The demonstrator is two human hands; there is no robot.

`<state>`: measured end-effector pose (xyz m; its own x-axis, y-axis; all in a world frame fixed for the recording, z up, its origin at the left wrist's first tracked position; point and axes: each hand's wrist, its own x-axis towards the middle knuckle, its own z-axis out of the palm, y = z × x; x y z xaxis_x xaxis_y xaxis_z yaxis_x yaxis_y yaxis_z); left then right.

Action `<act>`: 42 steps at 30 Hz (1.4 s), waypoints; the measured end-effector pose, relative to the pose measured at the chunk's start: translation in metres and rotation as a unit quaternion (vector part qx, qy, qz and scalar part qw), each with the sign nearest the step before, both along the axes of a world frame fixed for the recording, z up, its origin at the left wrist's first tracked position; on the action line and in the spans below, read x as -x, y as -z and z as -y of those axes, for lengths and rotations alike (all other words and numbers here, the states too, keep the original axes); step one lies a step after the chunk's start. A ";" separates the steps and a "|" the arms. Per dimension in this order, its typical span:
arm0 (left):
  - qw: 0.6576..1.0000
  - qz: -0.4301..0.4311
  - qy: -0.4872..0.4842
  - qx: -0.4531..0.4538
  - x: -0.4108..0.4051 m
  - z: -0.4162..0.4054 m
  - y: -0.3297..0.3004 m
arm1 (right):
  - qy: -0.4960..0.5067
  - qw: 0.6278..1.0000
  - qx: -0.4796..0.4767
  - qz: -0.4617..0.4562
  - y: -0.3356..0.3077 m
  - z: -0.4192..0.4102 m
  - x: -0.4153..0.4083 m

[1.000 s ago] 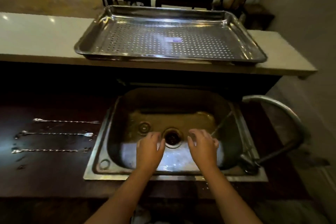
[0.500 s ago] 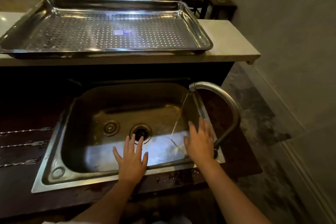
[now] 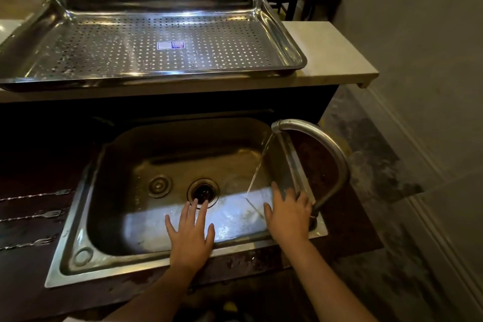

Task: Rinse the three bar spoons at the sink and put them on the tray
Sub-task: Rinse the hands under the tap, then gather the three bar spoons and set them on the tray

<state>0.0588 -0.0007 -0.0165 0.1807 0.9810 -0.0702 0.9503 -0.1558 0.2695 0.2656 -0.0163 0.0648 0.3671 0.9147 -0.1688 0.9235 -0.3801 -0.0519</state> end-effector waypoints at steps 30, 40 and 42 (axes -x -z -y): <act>0.996 0.008 -0.082 0.038 0.049 -0.013 -0.035 | 0.010 0.979 -0.158 -0.127 0.013 -0.004 0.115; 0.968 0.074 -0.241 0.011 0.215 -0.026 -0.052 | -0.153 0.971 -0.071 -0.171 0.010 -0.054 0.272; 0.959 0.094 -0.268 0.011 0.253 -0.029 -0.052 | -0.173 0.969 -0.064 -0.167 0.011 -0.062 0.307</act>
<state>-0.1938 0.0286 0.0354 -0.3380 0.9349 -0.1083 0.8267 0.3499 0.4406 -0.0417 0.0457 0.0542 -0.0208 0.9945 -0.1027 0.9184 -0.0216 -0.3950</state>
